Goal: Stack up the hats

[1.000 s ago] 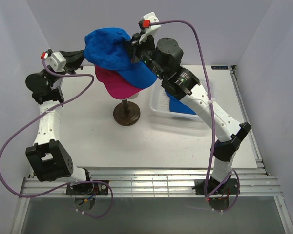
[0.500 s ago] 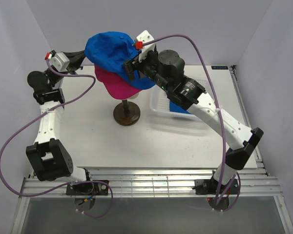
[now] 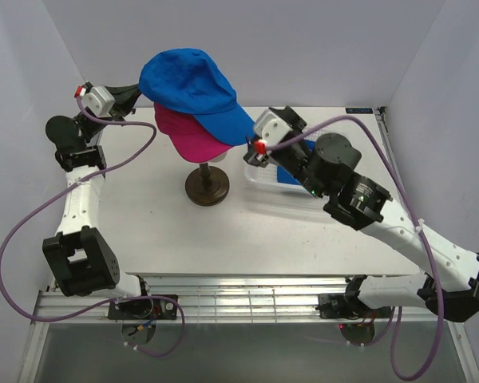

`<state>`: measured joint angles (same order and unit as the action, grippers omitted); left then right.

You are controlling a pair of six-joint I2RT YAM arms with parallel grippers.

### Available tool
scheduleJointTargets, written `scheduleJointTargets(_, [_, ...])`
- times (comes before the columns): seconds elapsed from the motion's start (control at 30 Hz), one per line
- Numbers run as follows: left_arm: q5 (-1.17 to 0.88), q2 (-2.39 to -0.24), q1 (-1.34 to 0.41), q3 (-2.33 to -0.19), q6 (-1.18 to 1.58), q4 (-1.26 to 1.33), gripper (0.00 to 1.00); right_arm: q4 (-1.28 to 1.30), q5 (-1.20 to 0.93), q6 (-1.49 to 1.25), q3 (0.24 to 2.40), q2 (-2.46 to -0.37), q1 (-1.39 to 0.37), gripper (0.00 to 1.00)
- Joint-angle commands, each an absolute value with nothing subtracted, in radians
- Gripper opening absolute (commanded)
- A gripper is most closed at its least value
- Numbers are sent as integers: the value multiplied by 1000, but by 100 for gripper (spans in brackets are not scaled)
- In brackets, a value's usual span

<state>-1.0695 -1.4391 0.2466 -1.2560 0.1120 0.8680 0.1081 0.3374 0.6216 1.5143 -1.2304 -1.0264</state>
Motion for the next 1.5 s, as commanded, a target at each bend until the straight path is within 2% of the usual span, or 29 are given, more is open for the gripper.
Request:
scheduleJointTargets(0.0, [-1060, -1427, 245, -1252, 112, 854, 0, -59, 382, 872, 1321, -1085, -1014, 79])
scheduleJointTargets(0.03, [-1060, -1428, 245, -1255, 115, 854, 0, -80, 361, 934, 1272, -1057, -1011, 74])
scheduleJointTargets(0.17, [-1065, -1425, 245, -1262, 127, 854, 0, -112, 250, 976, 1129, -994, -964, 68])
scheduleJointTargets(0.23, [-1066, -1425, 245, -1262, 130, 853, 0, -144, 213, 976, 1102, -1003, -933, 68])
scheduleJointTargets(0.37, [-1068, -1420, 245, -1264, 130, 847, 0, -227, -7, 837, 1077, -1049, -755, 70])
scheduleJointTargets(0.47, [-1069, -1422, 245, -1264, 132, 845, 0, -316, -102, 798, 1060, -1083, -710, 71])
scheduleJointTargets(0.67, [-1069, -1424, 245, -1264, 140, 845, 0, -325, -201, 775, 1097, -1163, -699, 68])
scheduleJointTargets(0.87, [-1072, -1428, 245, -1272, 147, 844, 0, -353, -204, 756, 1115, -1212, -699, 66])
scheduleJointTargets(0.97, [-1074, -1430, 245, -1273, 149, 845, 0, -377, -187, 753, 1135, -1238, -698, 60])
scheduleJointTargets(1.07, [-1074, -1431, 245, -1272, 152, 844, 0, -373, -187, 750, 1158, -1267, -696, 58])
scheduleJointTargets(1.17, [-1074, -1430, 245, -1270, 152, 844, 0, -357, -204, 744, 1184, -1285, -696, 52])
scheduleJointTargets(1.3, [-1074, -1431, 245, -1270, 155, 844, 0, -347, -204, 738, 1196, -1285, -696, 34])
scheduleJointTargets(1.47, [-1068, -1431, 245, -1267, 149, 844, 0, -287, -181, 767, 1212, -1270, -696, 27])
